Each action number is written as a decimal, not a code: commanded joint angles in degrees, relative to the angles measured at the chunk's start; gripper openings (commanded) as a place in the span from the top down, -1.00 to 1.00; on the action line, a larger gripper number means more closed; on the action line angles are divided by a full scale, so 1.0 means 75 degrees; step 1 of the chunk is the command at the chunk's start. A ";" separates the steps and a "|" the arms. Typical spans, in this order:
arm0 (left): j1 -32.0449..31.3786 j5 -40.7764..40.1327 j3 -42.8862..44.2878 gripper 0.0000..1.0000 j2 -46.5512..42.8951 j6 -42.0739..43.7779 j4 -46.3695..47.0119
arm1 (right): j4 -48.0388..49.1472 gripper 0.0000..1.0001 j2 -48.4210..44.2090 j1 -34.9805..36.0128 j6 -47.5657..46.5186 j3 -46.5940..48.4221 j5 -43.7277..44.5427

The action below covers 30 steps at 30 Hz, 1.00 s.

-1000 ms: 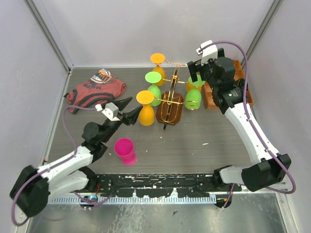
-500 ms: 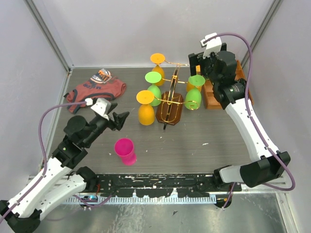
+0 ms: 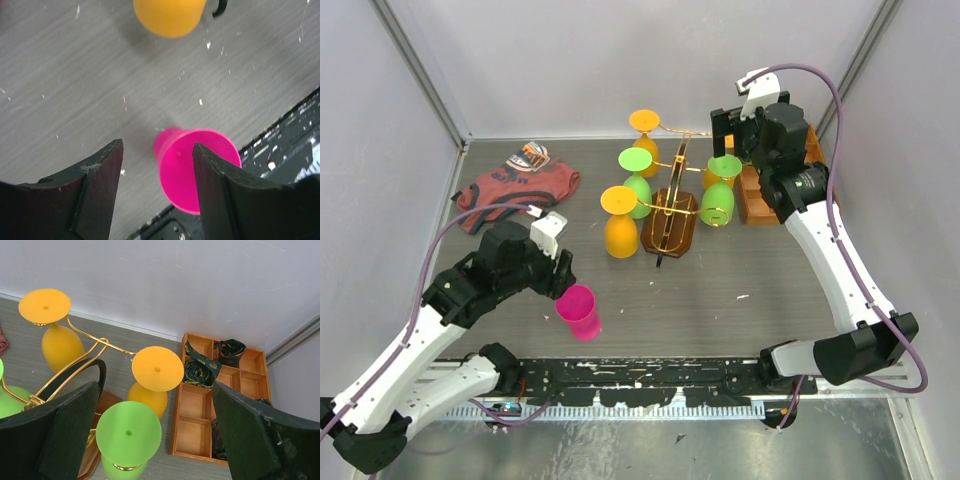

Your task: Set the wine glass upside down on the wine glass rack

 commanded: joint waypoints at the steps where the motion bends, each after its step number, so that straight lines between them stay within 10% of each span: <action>1: -0.0004 0.0314 0.0477 -0.28 0.0052 -0.0018 -0.1280 | 0.0182 -1.00 -0.0243 -0.0015 0.0161 0.0367 0.0137; 30: -0.0004 0.0877 0.0238 0.33 0.1717 0.0228 -0.1091 | 0.0182 -1.00 -0.0228 -0.0018 0.0348 0.0430 0.0215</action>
